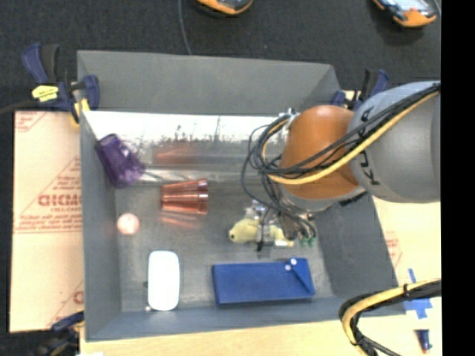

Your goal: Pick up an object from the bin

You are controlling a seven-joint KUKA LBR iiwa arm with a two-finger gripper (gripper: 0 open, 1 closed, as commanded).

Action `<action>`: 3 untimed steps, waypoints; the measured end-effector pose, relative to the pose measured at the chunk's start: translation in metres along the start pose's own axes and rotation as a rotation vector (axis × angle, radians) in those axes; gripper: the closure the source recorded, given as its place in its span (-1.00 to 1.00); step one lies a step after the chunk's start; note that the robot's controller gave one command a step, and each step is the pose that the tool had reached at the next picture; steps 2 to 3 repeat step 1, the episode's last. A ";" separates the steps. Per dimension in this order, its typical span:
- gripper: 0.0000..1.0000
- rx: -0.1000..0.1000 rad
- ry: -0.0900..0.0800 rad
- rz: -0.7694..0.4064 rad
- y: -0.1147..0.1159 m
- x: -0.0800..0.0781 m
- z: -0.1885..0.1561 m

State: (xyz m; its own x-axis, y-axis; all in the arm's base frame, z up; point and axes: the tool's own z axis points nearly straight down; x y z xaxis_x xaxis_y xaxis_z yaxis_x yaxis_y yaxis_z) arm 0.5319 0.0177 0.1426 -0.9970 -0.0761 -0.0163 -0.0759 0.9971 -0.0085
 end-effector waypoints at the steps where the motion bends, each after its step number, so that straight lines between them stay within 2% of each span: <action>1: 1.00 0.002 -0.003 -0.006 -0.033 0.000 -0.076; 3: 1.00 0.002 -0.003 -0.006 -0.033 0.000 -0.076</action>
Offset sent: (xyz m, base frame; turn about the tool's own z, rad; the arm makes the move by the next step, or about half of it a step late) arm 0.0067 -0.0308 0.1571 0.0101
